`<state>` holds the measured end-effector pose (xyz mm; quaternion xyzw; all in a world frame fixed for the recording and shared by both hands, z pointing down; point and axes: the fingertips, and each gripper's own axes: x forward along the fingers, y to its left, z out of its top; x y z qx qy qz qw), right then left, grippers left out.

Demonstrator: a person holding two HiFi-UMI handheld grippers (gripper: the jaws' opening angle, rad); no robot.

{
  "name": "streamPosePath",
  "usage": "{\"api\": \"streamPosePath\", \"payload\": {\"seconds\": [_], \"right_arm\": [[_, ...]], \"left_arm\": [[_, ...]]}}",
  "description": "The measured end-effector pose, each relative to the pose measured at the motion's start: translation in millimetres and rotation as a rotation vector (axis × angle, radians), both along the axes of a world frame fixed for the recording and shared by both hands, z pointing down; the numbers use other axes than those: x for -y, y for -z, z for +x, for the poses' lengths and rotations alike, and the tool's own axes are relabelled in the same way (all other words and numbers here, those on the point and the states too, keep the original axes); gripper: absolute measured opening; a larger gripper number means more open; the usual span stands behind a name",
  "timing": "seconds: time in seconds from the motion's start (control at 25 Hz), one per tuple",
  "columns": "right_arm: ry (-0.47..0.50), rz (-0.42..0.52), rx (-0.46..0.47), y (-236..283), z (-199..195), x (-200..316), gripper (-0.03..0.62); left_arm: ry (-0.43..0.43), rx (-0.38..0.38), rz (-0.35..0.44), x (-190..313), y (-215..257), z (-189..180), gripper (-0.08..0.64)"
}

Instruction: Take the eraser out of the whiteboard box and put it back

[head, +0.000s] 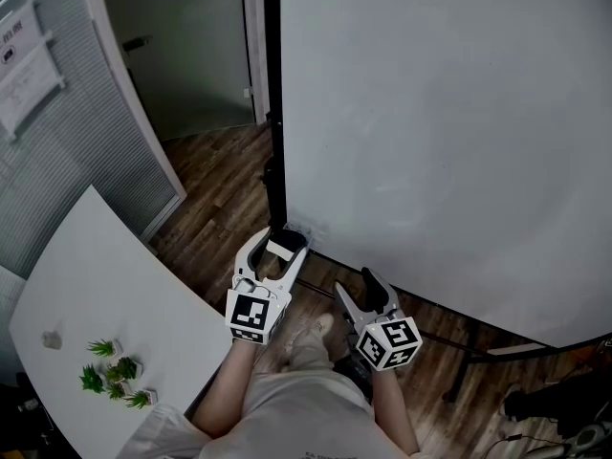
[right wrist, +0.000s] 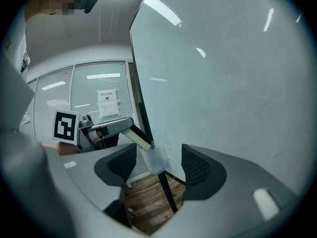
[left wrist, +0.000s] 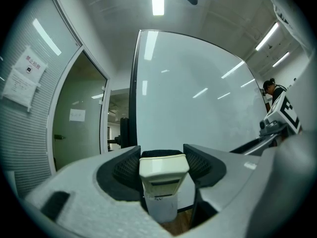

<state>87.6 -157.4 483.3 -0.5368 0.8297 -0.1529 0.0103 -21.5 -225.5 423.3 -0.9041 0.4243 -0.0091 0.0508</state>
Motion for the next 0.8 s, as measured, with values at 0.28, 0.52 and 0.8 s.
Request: {"api": "streamPosePath", "payload": {"seconds": [0.28,0.52,0.8], "right_arm": [[0.001,-0.006,0.003,-2,3,4,0.284],[-0.004,-0.019,0.008,-6,6,6,0.282],[-0.008,-0.031,0.007,-12,8,10,0.282]], "left_arm": [[0.002,-0.004,-0.020,5,-8,3,0.265],[0.005,-0.002,-0.036,9,-14,3,0.265],[0.006,-0.003,-0.054,16,-22,3,0.265]]}}
